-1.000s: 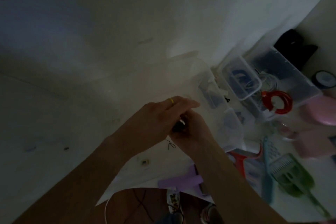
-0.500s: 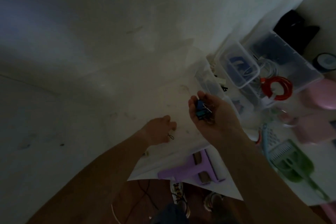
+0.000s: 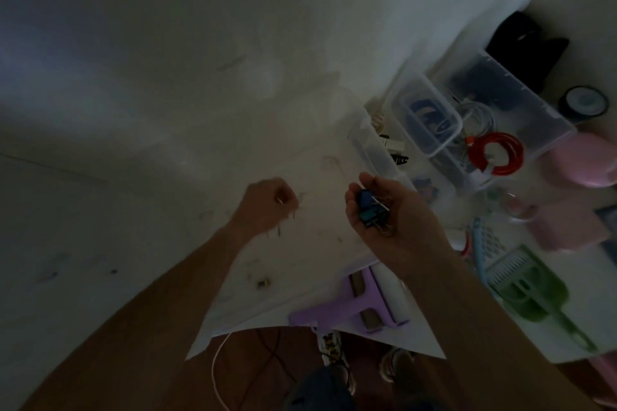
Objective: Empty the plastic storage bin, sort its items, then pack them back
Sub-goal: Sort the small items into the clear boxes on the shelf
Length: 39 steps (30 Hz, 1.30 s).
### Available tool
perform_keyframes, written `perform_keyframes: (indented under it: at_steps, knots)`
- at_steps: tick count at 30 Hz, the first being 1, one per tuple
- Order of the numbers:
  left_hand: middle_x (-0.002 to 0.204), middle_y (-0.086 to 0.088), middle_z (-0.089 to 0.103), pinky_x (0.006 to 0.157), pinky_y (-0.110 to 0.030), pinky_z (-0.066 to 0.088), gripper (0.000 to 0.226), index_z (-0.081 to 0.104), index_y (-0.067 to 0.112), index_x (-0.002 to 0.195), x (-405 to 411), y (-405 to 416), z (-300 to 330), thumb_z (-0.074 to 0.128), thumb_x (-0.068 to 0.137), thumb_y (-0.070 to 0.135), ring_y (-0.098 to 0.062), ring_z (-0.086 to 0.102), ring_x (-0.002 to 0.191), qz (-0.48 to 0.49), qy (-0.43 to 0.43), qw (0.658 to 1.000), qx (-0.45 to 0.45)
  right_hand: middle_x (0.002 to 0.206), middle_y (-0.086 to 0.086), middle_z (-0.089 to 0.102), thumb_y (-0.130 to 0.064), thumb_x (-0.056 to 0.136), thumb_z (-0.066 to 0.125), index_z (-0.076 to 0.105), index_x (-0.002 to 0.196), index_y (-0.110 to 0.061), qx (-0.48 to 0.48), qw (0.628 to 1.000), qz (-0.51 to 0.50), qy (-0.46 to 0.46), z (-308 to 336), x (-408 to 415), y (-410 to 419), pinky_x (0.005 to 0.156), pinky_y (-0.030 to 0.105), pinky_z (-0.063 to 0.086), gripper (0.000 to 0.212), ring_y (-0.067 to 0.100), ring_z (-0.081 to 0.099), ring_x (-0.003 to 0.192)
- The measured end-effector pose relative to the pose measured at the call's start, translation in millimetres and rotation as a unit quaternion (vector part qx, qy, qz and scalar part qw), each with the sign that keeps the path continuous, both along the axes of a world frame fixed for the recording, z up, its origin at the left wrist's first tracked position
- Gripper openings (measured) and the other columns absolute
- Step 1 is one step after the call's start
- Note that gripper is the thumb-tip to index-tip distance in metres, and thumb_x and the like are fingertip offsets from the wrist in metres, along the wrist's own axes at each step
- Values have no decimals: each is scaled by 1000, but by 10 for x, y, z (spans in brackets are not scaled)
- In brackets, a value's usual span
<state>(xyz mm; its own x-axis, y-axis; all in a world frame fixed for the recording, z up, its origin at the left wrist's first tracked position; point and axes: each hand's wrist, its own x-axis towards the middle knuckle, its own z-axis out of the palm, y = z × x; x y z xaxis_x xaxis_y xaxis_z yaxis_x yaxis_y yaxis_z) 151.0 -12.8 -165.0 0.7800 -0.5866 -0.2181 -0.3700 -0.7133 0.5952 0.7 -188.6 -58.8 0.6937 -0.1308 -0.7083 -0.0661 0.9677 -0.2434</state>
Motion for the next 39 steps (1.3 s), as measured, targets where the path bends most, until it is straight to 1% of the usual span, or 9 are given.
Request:
perform_keyframes:
  at_steps: [5, 10, 13, 17, 22, 27, 34, 36, 39]
  knots:
    - [69, 6, 70, 69, -31, 57, 11, 68, 25, 79, 4, -88, 1220, 78, 79, 27, -12, 69, 65, -14, -25, 989, -145, 103, 19, 69, -17, 99, 51, 70, 97, 1, 12, 1000, 26, 13, -5, 115, 134, 74, 38, 62, 26, 29, 67, 95]
    - [81, 11, 70, 72, -28, 54, 12, 76, 25, 92, -423, -430, 1768, 72, 84, 34, -3, 65, 75, -176, -117, 971, -112, 101, 20, 73, -31, 102, 46, 68, 98, -1, 55, 995, 39, -68, 252, 87, 216, 86, 39, 56, 37, 29, 73, 87]
    - [87, 9, 66, 71, -33, 52, 15, 76, 28, 96, -644, -638, 1757, 66, 87, 36, -4, 61, 77, -223, -177, 955, -80, 90, 18, 72, -30, 101, 46, 64, 95, 0, 86, 993, 23, -75, 410, -37, 82, 85, 33, 55, 36, 27, 74, 73]
    - [98, 9, 61, 81, -27, 51, 20, 75, 25, 98, -1053, -1088, 1671, 64, 87, 38, -7, 60, 90, -187, -200, 952, -138, 86, 11, 66, -16, 96, 54, 64, 98, -4, 70, 994, -21, -76, 356, -468, -347, 61, 25, 59, 16, 19, 67, 71]
    - [93, 11, 64, 79, -14, 47, 18, 71, 25, 100, -1755, -1933, 1498, 66, 88, 38, 0, 59, 85, -180, -105, 960, -186, 66, 6, 51, -20, 99, 48, 55, 83, -8, 19, 996, -80, -45, 72, -1351, -1084, 37, 23, 35, 21, 13, 45, 45]
    - [84, 11, 70, 76, -26, 54, 13, 70, 26, 91, -2405, -2694, 893, 66, 88, 38, -1, 64, 75, -159, 32, 980, -113, 62, 2, 42, -29, 104, 42, 45, 76, -15, 36, 987, -155, 39, -331, -2296, -1754, 30, 24, 27, 31, 11, 28, 38]
    - [77, 14, 66, 69, -24, 51, 14, 62, 31, 81, -2829, -2954, 352, 58, 90, 40, 1, 61, 70, -115, 58, 992, -18, 57, -1, 37, -33, 101, 45, 46, 71, -17, 87, 979, -162, 93, -760, -2877, -2221, 31, 23, 20, 34, 10, 23, 35]
    - [81, 10, 68, 71, -30, 54, 11, 65, 27, 85, -2783, -2899, 274, 59, 90, 35, -4, 62, 72, -82, 34, 996, 8, 57, -1, 36, -31, 103, 42, 44, 71, -17, 96, 981, -136, 96, -816, -2782, -2238, 31, 23, 20, 35, 11, 22, 35]
    - [87, -3, 68, 70, -39, 55, 8, 65, 18, 91, -2585, -2745, 227, 68, 83, 20, -23, 66, 78, 19, -101, 995, 4, 58, 1, 36, -26, 105, 38, 43, 72, -16, 84, 990, -65, 93, -858, -2486, -2178, 36, 23, 18, 34, 12, 21, 37]
